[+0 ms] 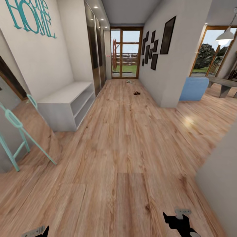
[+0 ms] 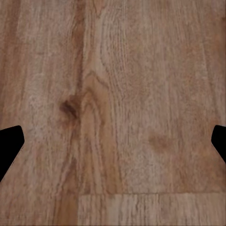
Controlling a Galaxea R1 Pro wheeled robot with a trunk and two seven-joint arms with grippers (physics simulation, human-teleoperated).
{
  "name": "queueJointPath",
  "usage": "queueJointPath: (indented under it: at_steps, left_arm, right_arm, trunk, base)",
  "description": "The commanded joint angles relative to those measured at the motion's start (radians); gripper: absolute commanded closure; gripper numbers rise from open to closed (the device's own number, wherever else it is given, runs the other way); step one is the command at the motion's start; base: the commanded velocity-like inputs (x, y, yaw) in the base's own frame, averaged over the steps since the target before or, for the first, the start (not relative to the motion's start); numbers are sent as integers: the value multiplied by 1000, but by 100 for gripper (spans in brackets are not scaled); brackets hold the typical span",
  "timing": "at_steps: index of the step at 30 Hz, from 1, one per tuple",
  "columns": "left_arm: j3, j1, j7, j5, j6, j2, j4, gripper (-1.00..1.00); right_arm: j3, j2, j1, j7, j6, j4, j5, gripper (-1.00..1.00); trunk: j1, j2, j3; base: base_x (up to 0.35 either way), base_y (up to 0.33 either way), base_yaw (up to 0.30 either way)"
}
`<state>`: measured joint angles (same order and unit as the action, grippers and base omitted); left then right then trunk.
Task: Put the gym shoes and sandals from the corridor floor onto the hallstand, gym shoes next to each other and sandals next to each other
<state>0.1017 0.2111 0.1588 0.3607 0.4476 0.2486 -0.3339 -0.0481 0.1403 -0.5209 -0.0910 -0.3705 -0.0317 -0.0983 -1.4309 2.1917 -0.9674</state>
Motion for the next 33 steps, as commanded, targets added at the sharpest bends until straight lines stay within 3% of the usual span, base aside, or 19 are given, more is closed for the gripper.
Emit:
queueJointPath:
  at_steps: [1, 19, 33]
  left_arm:
    - [2, 1, 10, 10, 1, 0, 1, -100]
    - [6, 1, 10, 12, 2, 1, -5, -100]
    - [7, 1, 10, 12, 2, 0, -3, -100]
  right_arm:
    - [-5, 0, -1, -6, -5, 1, -11, -100]
    - [-6, -2, -1, -2, -26, 3, -9, -100]
    - [-6, -7, -1, -1, -25, 4, -9, -100]
  trunk:
    - [0, 0, -1]
    - [0, 0, 6]
    - [0, 0, 7]
  base:
    - [338, 0, 0]
    - [338, 0, -207]
    - [338, 0, -20]
